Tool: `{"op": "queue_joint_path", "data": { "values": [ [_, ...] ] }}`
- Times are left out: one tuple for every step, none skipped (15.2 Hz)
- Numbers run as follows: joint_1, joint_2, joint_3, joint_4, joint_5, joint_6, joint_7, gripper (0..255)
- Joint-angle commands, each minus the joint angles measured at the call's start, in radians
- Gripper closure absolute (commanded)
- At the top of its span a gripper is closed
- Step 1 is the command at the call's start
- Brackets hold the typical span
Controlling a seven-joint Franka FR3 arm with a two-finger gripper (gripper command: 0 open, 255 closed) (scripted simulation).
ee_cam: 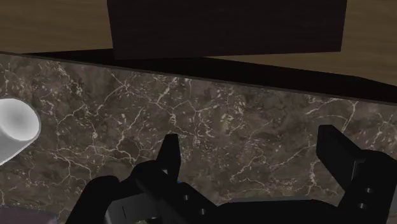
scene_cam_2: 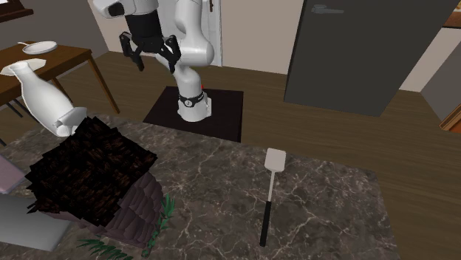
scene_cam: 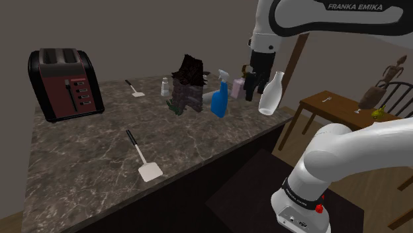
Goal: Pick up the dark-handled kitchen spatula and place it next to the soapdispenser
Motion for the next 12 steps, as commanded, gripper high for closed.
{"op": "queue_joint_path", "data": {
  "values": [
    [0.000,0.000,0.000,0.000,0.000,0.000,0.000,0],
    [0.006,0.012,0.020,-0.007,0.016,0.023,0.025,0],
    [0.012,0.025,0.040,-0.013,0.032,0.047,0.050,0],
    [0.017,0.040,0.060,-0.018,0.048,0.071,0.075,0],
    [0.023,0.056,0.080,-0.021,0.062,0.095,0.099,0],
    [0.028,0.074,0.100,-0.023,0.076,0.120,0.124,0],
    [0.033,0.094,0.120,-0.023,0.089,0.145,0.148,0],
    [0.037,0.114,0.140,-0.022,0.101,0.170,0.172,0],
    [0.041,0.137,0.160,-0.020,0.112,0.195,0.196,0],
    [0.045,0.160,0.180,-0.016,0.122,0.221,0.220,0],
    [0.047,0.185,0.200,-0.011,0.131,0.246,0.244,0],
    [0.050,0.211,0.220,-0.004,0.138,0.271,0.269,0]
  ]
}}
